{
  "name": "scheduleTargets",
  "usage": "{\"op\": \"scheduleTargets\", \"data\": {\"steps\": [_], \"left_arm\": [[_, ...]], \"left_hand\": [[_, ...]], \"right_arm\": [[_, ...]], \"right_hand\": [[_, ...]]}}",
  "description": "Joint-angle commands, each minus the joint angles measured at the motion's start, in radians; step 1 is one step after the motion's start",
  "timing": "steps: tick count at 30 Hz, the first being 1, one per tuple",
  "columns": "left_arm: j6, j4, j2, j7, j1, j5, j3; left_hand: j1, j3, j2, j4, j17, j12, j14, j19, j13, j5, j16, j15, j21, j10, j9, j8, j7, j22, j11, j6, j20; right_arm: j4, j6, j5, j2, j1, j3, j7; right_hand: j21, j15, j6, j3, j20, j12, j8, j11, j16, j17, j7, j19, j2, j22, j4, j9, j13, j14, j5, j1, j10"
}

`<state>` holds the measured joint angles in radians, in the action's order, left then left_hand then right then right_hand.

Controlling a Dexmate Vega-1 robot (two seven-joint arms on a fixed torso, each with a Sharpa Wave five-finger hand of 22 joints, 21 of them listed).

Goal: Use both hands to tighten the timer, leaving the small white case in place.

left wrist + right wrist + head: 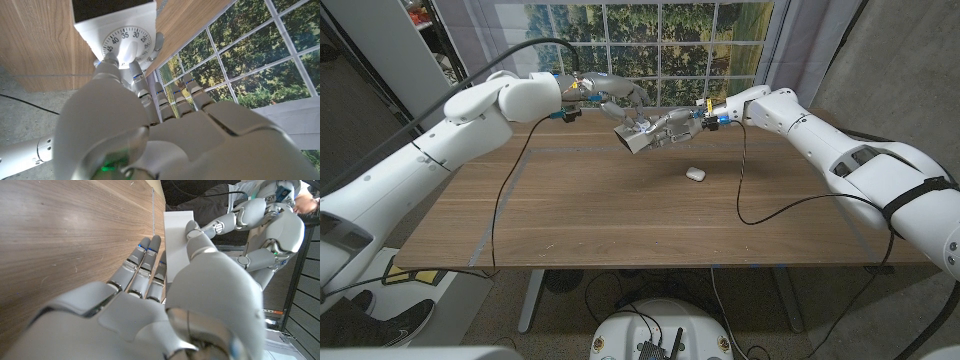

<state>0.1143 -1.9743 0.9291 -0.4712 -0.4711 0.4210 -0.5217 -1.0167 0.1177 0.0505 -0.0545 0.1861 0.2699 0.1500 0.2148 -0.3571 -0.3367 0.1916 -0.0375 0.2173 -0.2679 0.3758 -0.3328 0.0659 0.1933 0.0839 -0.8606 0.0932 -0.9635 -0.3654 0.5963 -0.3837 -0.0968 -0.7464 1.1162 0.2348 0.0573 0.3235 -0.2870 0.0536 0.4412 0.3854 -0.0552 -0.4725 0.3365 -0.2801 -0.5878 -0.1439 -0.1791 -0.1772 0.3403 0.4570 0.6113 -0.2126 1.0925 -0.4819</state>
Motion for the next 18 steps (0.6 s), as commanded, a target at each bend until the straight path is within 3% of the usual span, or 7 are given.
{"op": "scheduleTargets", "data": {"steps": [1,10,18], "left_arm": [[0.008,0.001,0.005,-0.043,0.023,0.003,-0.010],[0.009,0.008,0.003,-0.086,0.055,0.012,-0.020],[0.032,0.030,-0.006,-0.108,0.071,0.002,-0.034]], "left_hand": [[-0.023,0.008,0.007,-0.009,0.001,-0.005,-0.004,-0.002,0.000,-0.009,0.001,-0.019,0.001,0.006,0.006,-0.003,0.005,0.002,-0.002,-0.005,0.007],[-0.039,0.010,0.021,-0.013,0.001,-0.011,-0.014,-0.004,0.002,-0.015,-0.002,-0.017,0.001,0.020,0.000,0.014,0.004,0.004,-0.008,0.014,0.018],[-0.059,0.010,0.023,-0.023,0.001,-0.014,-0.018,-0.008,0.004,-0.019,-0.003,-0.019,0.001,0.025,-0.005,0.027,0.022,0.004,-0.010,0.026,0.021]], "right_arm": [[-0.029,-0.013,0.015,-0.020,-0.013,0.001,-0.018],[-0.031,-0.014,0.023,-0.024,-0.019,0.005,-0.027],[-0.051,-0.026,0.038,-0.035,-0.031,0.014,-0.039]], "right_hand": [[0.000,0.170,0.168,0.003,0.069,-0.001,0.006,0.004,0.004,0.004,0.160,-0.006,-0.004,-0.002,0.041,0.009,0.005,0.010,-0.009,-0.013,-0.005],[-0.001,0.170,0.171,0.005,0.068,-0.002,0.005,0.004,0.006,0.005,0.160,-0.006,-0.004,-0.002,0.041,0.010,0.007,0.010,-0.009,-0.017,-0.006],[-0.002,0.170,0.173,0.005,0.068,-0.005,0.004,0.004,0.009,0.006,0.162,-0.005,-0.006,-0.002,0.042,0.010,0.009,0.011,-0.010,-0.019,-0.003]]}}
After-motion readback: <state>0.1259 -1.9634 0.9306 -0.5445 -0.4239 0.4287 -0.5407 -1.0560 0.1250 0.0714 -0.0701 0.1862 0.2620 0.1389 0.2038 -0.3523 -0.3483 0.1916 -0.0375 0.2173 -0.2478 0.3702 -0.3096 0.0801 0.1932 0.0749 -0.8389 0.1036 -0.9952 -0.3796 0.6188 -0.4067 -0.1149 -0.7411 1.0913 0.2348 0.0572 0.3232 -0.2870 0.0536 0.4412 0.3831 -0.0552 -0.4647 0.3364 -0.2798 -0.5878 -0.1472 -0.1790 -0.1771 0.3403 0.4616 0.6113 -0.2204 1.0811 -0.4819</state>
